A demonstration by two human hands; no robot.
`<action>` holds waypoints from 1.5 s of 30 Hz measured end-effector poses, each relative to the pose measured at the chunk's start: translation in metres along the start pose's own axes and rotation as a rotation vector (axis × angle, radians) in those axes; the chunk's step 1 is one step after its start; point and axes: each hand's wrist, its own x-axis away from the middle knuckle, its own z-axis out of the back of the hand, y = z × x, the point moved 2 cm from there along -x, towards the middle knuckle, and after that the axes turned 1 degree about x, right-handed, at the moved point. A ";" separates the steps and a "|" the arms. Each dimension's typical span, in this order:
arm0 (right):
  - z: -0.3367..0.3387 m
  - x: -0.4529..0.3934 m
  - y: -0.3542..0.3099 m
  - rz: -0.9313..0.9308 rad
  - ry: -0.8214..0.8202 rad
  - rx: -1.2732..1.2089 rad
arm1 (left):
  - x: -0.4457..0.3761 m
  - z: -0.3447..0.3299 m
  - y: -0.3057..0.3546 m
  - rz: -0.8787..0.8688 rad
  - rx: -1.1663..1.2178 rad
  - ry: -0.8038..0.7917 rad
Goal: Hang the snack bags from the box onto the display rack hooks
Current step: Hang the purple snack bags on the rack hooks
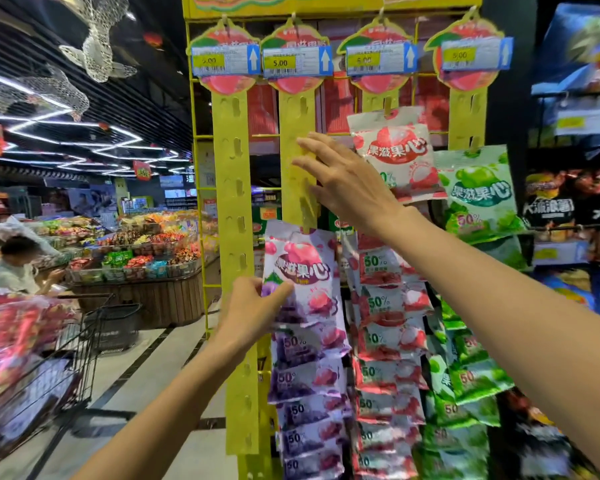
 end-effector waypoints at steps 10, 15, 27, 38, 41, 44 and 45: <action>0.002 0.157 -0.046 -0.126 -0.017 -0.130 | 0.050 -0.006 -0.024 -0.595 -0.868 0.331; -0.012 0.255 -0.068 -0.201 -0.156 -0.163 | 0.071 -0.040 -0.080 -0.693 -1.016 0.222; -0.087 0.519 -0.164 -0.466 -0.558 -0.404 | 0.179 -0.157 -0.316 -0.531 -1.014 -0.192; -0.171 0.818 -0.377 -0.939 -1.006 -0.599 | 0.342 -0.280 -0.629 -0.006 -0.854 -0.538; -0.190 0.887 -0.442 -1.047 -1.159 -0.665 | 0.394 -0.305 -0.702 0.119 -0.812 -0.599; -0.210 0.946 -0.502 -1.131 -1.251 -0.666 | 0.442 -0.330 -0.761 0.292 -0.748 -0.638; -0.217 0.964 -0.521 -1.148 -1.270 -0.662 | 0.457 -0.339 -0.782 0.356 -0.744 -0.645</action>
